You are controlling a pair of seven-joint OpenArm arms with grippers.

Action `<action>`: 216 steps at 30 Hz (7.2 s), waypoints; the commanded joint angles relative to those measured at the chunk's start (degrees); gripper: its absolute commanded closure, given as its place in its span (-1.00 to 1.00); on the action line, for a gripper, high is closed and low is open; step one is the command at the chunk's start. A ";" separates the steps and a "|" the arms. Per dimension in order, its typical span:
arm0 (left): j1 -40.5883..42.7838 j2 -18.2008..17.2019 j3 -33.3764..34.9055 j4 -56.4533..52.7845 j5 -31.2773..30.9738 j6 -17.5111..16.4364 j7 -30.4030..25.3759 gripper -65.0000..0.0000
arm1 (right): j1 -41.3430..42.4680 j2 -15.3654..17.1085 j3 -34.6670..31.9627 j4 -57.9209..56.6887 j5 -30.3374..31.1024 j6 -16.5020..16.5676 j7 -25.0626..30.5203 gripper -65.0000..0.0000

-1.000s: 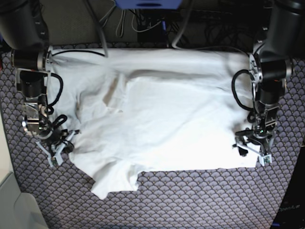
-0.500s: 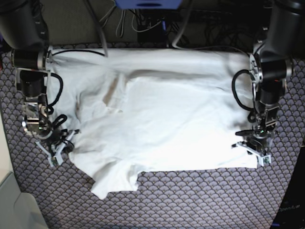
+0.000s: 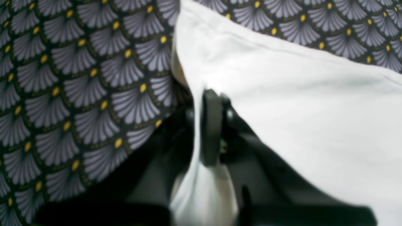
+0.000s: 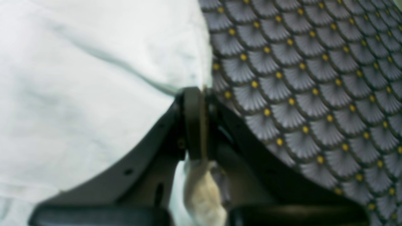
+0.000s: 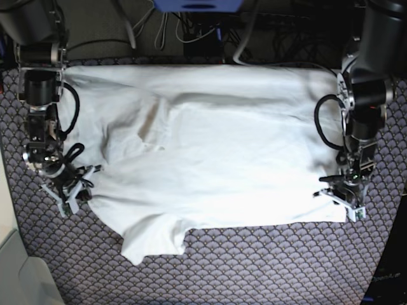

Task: Fold the T-shirt properly
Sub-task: 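Reach both grippers to the shirt's side edges near the hem and grasp, then lift the grasped hem edge and fold it toward the collar edge, then lay the folded hem edge down along the collar edge with both grippers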

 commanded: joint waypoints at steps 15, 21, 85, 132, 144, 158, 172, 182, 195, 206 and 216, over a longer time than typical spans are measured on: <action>9.65 1.32 -7.85 28.38 0.09 0.63 11.27 0.98 | -5.60 1.31 3.67 14.28 1.02 3.81 1.32 1.00; 14.39 1.41 -8.73 40.69 0.01 0.45 18.04 0.98 | -11.05 1.13 3.85 24.13 1.02 3.81 -1.50 1.00; 40.77 -5.10 -14.09 67.33 -13.97 0.19 28.41 0.98 | -39.88 3.77 14.05 48.65 9.02 4.07 -2.02 1.00; 44.55 -8.97 -13.74 66.53 -13.97 -11.51 37.64 0.98 | -50.08 5.62 16.42 50.32 8.93 9.65 -2.02 1.00; 44.55 -8.97 -13.56 65.66 -13.97 -11.51 37.73 0.97 | -50.43 7.37 15.98 44.52 8.93 9.65 -2.02 1.00; 44.46 -11.25 -12.68 64.60 -14.59 -11.59 42.92 0.04 | -50.35 7.46 16.07 44.61 9.02 9.65 -2.81 0.97; 44.81 -11.25 -13.12 64.60 -14.23 -18.19 43.00 0.04 | -49.20 7.55 16.68 46.02 9.02 9.65 -6.77 0.62; 45.78 -11.25 -13.30 70.40 -14.59 -18.27 50.30 0.04 | -49.55 5.62 19.94 51.99 9.02 9.65 -6.77 0.62; 47.98 -12.13 -13.30 69.88 -14.23 -18.36 50.65 0.58 | -49.11 5.70 20.02 51.99 9.02 9.65 -6.77 0.61; 50.61 -11.87 -13.21 70.40 -14.59 -18.36 50.56 0.72 | -49.11 5.70 20.02 52.08 9.02 9.65 -6.68 0.61; 52.99 -12.13 -13.30 70.49 -14.59 -18.36 50.65 0.96 | -49.11 5.62 20.11 52.08 9.02 9.65 -6.68 0.61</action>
